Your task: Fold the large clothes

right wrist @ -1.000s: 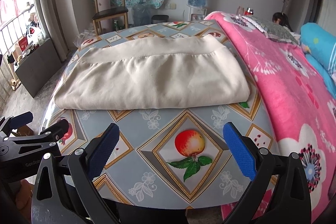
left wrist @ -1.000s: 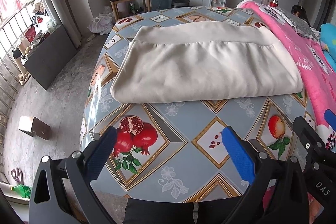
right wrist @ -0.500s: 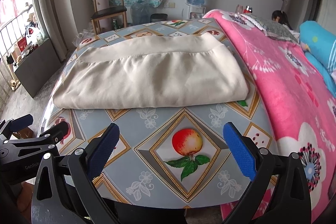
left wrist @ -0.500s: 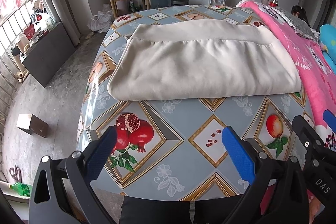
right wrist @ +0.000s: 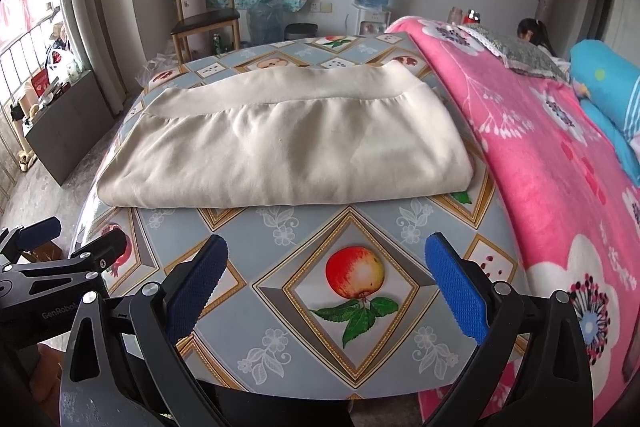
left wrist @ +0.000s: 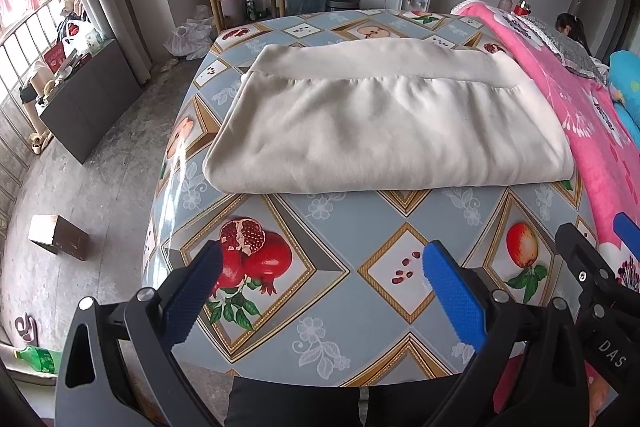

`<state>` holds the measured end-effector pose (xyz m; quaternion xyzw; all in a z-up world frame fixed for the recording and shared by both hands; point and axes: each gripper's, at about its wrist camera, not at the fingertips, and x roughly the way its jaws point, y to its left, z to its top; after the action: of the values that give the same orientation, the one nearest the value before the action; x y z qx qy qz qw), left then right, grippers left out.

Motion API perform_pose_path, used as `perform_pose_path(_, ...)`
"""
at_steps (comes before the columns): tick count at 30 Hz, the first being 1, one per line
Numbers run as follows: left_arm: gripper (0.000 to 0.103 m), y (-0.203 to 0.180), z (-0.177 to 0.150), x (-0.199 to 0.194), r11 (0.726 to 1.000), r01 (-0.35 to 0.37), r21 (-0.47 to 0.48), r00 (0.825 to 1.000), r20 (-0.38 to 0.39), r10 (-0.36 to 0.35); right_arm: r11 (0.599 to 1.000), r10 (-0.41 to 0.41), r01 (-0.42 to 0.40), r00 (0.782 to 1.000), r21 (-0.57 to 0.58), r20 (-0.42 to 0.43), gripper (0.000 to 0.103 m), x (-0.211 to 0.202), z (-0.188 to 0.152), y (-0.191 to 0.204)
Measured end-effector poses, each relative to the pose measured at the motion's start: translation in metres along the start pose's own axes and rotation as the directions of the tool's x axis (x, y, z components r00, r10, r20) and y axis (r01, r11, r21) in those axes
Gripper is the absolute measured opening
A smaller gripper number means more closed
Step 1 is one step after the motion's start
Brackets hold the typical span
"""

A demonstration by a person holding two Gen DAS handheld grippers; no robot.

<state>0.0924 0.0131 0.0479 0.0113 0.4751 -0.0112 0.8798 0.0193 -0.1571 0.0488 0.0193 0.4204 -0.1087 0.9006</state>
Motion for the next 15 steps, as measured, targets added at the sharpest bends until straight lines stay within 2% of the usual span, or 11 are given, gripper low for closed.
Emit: perform_pose_path(15,0.098,0.0008,0.0038,0.0007,1.0,0.003,-0.002,1.0,0.002,-0.003,1.0,-0.005,0.005,1.0,-0.004,-0.004,0.096,0.0004,-0.0021,-0.005)
